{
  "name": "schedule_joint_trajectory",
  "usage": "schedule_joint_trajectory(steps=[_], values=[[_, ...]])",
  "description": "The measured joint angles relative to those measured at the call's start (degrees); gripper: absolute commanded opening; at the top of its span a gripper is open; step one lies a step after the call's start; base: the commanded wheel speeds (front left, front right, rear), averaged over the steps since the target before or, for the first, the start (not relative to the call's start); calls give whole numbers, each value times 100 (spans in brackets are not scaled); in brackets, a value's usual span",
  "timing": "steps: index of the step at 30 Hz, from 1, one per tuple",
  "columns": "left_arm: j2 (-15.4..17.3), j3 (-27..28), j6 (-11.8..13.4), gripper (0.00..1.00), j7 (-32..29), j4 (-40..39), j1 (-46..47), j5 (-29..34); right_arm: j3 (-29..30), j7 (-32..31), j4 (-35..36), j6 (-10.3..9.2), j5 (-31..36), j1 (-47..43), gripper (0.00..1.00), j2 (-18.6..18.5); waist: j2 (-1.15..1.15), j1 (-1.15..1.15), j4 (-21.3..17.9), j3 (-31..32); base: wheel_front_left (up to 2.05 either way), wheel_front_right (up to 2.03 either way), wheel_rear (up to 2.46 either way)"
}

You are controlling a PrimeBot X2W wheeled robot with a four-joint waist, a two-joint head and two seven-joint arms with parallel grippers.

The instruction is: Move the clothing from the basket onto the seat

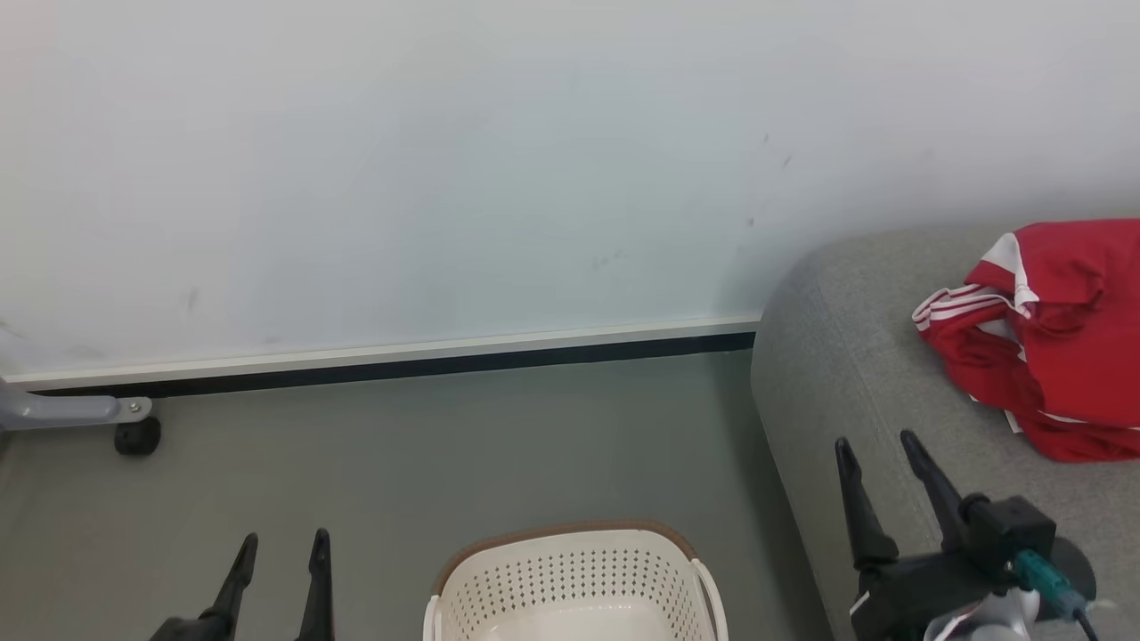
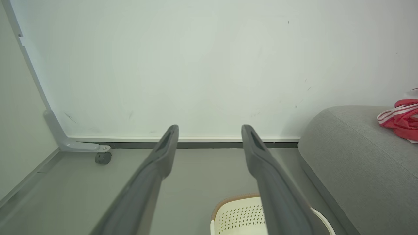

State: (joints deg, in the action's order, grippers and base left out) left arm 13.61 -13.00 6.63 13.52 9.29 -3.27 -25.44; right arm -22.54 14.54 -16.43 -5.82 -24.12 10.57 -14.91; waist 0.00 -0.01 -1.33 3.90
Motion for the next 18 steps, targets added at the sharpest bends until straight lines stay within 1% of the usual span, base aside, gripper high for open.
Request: schedule_joint_trajectory(steps=[6,8,14,18], values=[[27,168,30,100,21,-196,-318,-4,52,0,343,-34,15,-426,100,59,0,0,81,69,0,0,0],[52,222,43,100,22,-248,-414,-3,103,0,444,-75,58,-534,100,59,0,1,92,70,0,0,0],[59,353,44,100,31,-377,-604,-2,245,0,726,-82,141,-904,100,66,0,1,105,48,0,0,0],[53,389,44,100,46,-423,-665,24,359,0,849,-124,143,-1118,100,97,0,1,105,24,0,0,0]])
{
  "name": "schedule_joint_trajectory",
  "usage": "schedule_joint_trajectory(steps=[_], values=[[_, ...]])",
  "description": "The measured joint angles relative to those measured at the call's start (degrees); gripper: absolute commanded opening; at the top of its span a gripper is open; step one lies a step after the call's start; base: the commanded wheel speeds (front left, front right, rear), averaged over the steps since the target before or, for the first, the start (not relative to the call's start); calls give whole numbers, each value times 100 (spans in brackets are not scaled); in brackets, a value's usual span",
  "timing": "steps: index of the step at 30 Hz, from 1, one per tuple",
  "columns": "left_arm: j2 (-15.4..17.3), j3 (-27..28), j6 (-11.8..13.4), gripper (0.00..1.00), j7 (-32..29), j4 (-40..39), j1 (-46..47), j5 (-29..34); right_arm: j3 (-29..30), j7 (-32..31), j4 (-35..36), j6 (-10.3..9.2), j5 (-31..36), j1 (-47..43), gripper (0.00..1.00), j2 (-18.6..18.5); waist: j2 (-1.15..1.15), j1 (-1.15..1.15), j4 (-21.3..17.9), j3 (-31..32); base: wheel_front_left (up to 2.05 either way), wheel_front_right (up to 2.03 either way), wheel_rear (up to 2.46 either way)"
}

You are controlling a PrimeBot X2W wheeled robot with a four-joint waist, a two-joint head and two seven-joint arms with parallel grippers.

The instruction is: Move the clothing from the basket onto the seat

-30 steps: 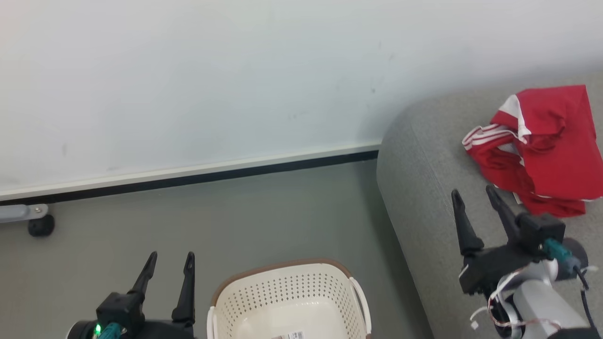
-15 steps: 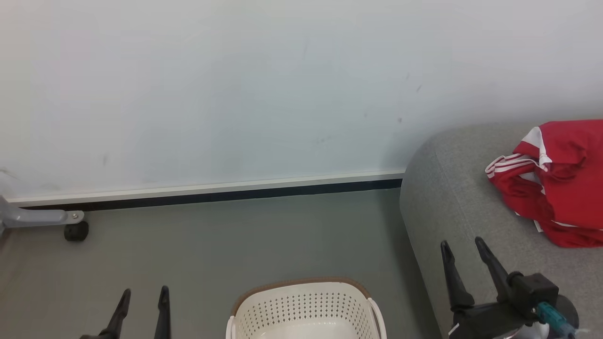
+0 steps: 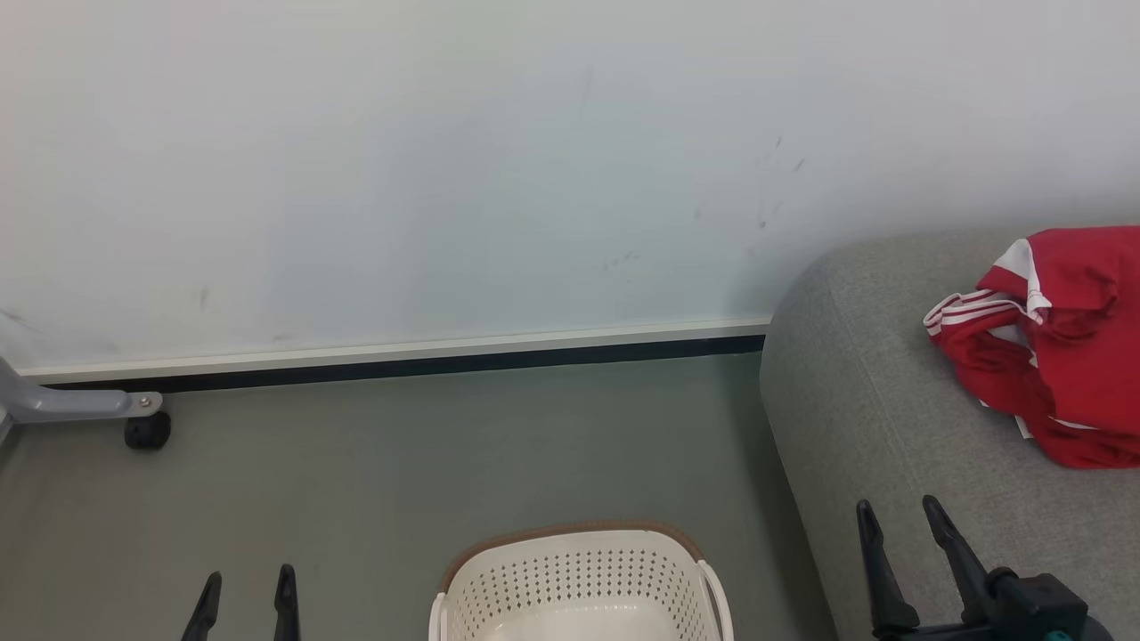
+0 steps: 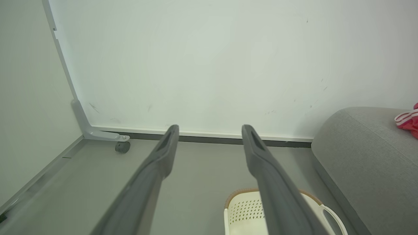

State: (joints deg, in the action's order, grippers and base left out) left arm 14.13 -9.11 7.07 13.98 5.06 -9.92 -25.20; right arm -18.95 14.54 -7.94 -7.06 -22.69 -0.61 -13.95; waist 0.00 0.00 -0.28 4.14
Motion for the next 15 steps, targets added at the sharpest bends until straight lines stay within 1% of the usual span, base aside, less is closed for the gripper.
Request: schedule_joint_trajectory(steps=[15], values=[[-31,-24,3,100,0,-121,1,101,298,0,194,-8,105,-263,100,147,0,0,28,13,0,0,0]])
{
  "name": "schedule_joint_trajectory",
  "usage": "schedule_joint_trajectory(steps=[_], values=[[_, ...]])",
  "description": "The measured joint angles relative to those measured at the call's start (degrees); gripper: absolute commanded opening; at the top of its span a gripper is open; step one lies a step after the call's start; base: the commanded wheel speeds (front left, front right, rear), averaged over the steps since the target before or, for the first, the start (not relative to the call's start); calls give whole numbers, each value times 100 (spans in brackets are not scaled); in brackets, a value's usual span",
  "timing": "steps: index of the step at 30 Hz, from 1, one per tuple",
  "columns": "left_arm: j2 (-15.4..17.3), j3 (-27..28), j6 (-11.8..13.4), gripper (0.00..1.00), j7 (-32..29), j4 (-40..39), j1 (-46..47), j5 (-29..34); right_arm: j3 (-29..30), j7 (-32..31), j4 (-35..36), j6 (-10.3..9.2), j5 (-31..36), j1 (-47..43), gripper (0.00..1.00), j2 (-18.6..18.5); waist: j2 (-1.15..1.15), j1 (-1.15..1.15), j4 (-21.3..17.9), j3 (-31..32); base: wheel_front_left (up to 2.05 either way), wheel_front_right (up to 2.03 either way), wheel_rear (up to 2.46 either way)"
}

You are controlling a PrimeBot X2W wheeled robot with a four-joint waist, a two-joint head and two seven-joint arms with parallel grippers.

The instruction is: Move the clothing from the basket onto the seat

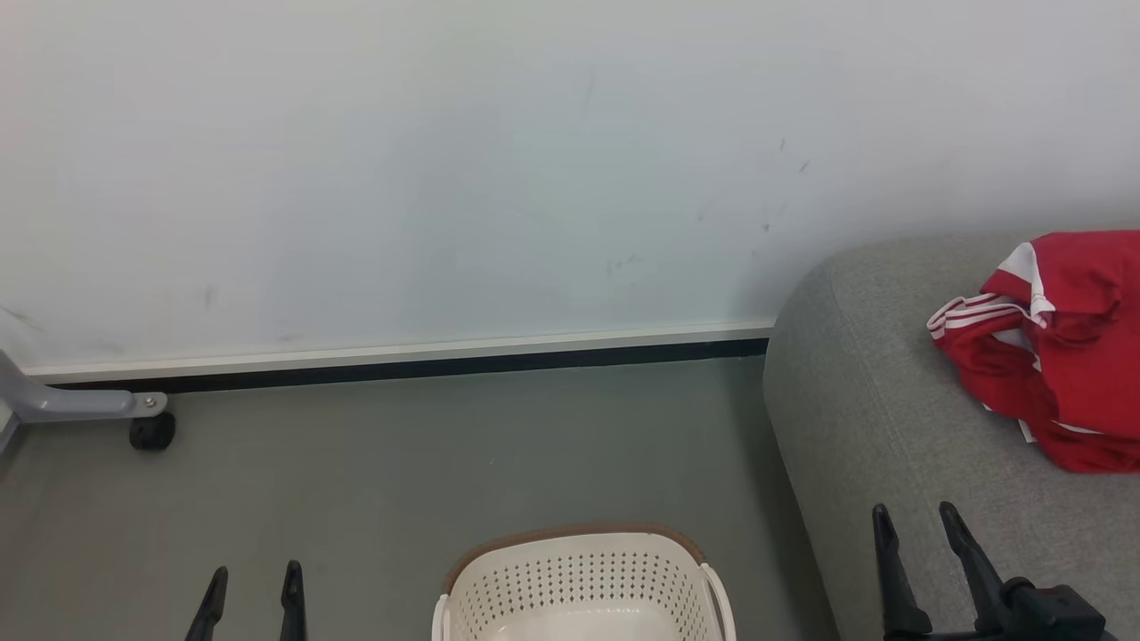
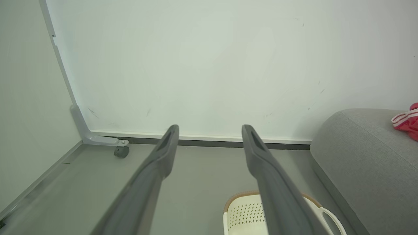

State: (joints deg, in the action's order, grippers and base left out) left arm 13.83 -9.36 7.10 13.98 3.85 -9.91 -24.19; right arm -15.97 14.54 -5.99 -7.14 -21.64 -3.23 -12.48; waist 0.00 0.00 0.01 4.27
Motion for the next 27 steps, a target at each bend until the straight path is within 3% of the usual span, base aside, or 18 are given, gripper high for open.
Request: schedule_joint_trajectory(steps=[10,11,19,27], values=[[9,2,1,100,0,-36,-27,15,57,0,55,0,49,-115,100,76,0,0,52,41,0,0,0],[10,2,1,0,0,-41,-37,15,66,0,57,0,51,-116,0,78,0,0,55,42,0,0,0],[-164,-73,-8,0,-65,302,-194,-34,16,-49,-291,10,20,-317,0,204,0,0,57,39,0,0,0],[-223,41,-113,0,-197,354,-164,-444,192,-194,-341,94,-410,-290,0,250,0,0,53,-2,0,0,0]])
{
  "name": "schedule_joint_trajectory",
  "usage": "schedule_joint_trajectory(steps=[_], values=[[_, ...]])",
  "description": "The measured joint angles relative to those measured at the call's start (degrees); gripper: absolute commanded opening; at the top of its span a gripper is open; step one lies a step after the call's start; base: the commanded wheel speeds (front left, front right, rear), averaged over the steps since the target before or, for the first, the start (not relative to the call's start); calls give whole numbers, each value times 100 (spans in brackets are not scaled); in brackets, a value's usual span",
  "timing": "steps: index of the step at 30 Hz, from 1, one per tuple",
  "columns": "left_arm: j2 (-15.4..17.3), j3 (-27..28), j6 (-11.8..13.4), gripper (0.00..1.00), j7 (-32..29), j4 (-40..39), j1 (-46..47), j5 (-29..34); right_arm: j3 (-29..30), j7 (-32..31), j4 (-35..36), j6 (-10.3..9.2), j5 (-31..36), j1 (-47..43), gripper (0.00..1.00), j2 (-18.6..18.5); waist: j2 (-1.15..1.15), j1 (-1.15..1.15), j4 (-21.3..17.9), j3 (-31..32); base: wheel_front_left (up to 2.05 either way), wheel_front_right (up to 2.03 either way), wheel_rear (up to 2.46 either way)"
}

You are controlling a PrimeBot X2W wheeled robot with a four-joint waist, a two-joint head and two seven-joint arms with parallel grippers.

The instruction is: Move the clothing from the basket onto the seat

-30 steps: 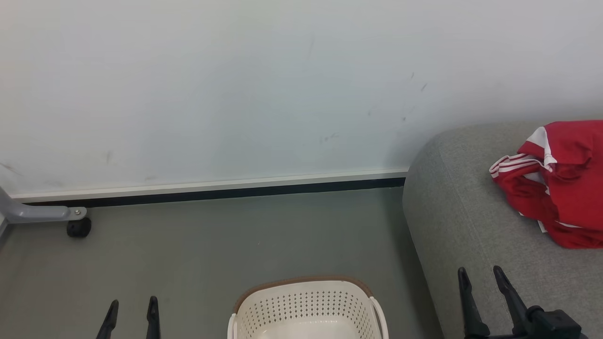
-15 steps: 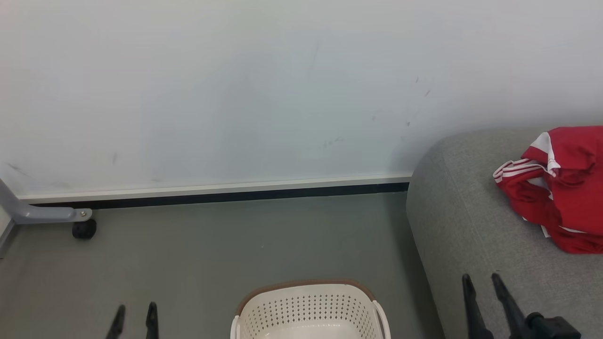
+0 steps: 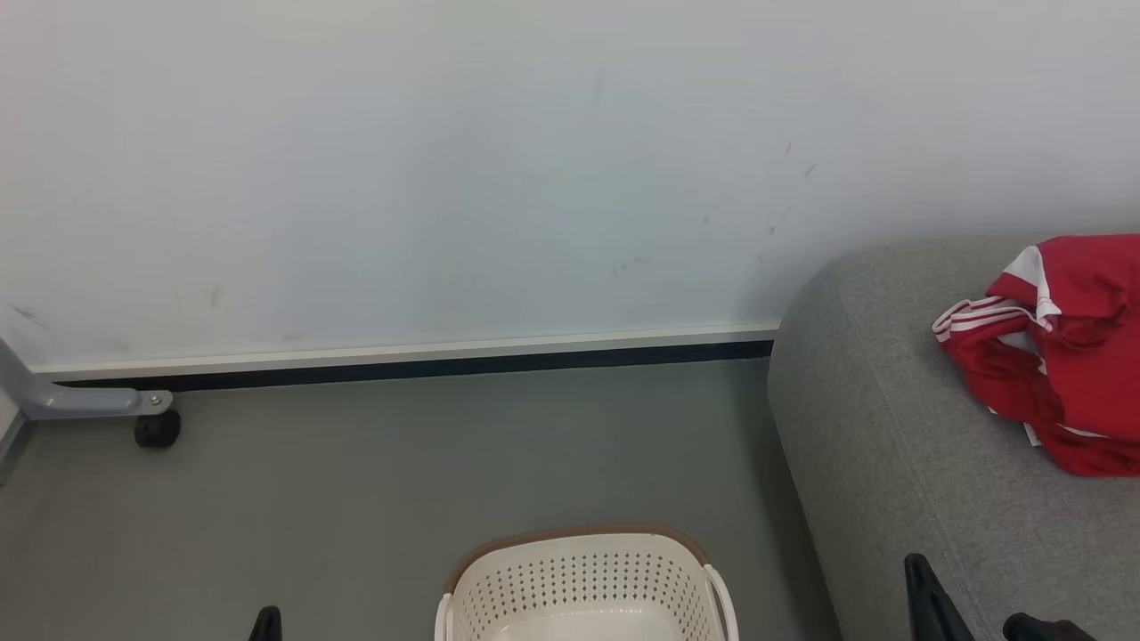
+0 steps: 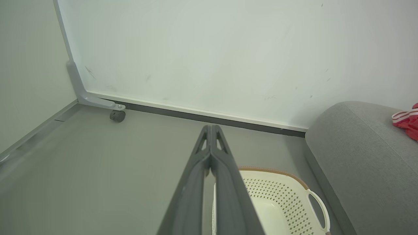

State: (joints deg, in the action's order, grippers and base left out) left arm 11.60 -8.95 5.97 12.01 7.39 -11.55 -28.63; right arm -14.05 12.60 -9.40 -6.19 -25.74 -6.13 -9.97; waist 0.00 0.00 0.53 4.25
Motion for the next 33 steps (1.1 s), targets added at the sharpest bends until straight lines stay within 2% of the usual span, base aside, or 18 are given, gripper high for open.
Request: schedule_joint_trajectory(steps=[33], values=[[-277,470,-404,0,-639,303,458,-2049,708,-655,-235,408,-2165,333,0,249,0,0,-17,-141,0,0,0]])
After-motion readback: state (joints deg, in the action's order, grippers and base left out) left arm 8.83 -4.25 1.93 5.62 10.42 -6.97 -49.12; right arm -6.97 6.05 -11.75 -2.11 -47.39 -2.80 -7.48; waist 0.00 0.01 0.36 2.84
